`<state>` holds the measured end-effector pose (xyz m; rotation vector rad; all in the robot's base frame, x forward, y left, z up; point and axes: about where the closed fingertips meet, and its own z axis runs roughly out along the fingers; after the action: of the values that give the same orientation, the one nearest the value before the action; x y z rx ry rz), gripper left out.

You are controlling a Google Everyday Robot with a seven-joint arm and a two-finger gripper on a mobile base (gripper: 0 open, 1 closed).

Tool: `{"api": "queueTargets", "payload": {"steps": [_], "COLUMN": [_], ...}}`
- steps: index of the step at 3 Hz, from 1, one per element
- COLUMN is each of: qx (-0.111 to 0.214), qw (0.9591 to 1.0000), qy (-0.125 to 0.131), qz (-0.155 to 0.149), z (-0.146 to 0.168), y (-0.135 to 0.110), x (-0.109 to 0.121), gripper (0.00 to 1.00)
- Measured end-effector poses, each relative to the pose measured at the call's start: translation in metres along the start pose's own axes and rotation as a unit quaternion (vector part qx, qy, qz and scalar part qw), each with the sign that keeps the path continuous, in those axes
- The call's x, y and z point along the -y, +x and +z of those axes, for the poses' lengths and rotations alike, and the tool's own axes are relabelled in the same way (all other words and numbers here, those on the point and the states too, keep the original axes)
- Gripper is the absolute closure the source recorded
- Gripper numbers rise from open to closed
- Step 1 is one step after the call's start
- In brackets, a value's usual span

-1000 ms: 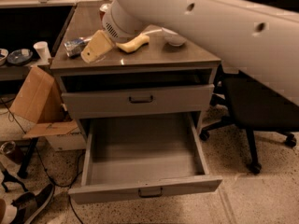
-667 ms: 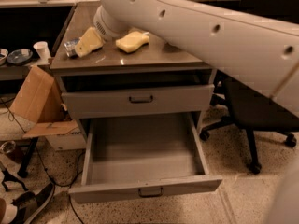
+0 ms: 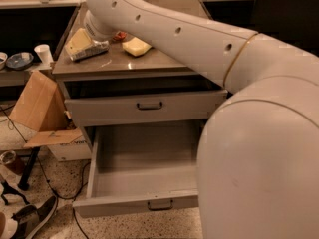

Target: Place redbull can into middle drawer

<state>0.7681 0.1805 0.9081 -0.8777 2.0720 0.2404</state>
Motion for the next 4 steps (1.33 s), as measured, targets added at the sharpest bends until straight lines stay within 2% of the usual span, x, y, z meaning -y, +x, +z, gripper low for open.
{"api": "queueTargets", "payload": {"steps": [2, 3, 4], "qx": [0.008, 0.003, -0.006], "qw": [0.999, 0.9986, 0.9989], "qy": [-0.042, -0.05, -0.043], "qz": [0.014, 0.017, 0.017], "z": [0.038, 0.055, 0.072], "y": [-0.01, -0.013, -0.02], "x": [-0.031, -0.041, -0.04], "gripper": [0.0, 0.0, 0.0]}}
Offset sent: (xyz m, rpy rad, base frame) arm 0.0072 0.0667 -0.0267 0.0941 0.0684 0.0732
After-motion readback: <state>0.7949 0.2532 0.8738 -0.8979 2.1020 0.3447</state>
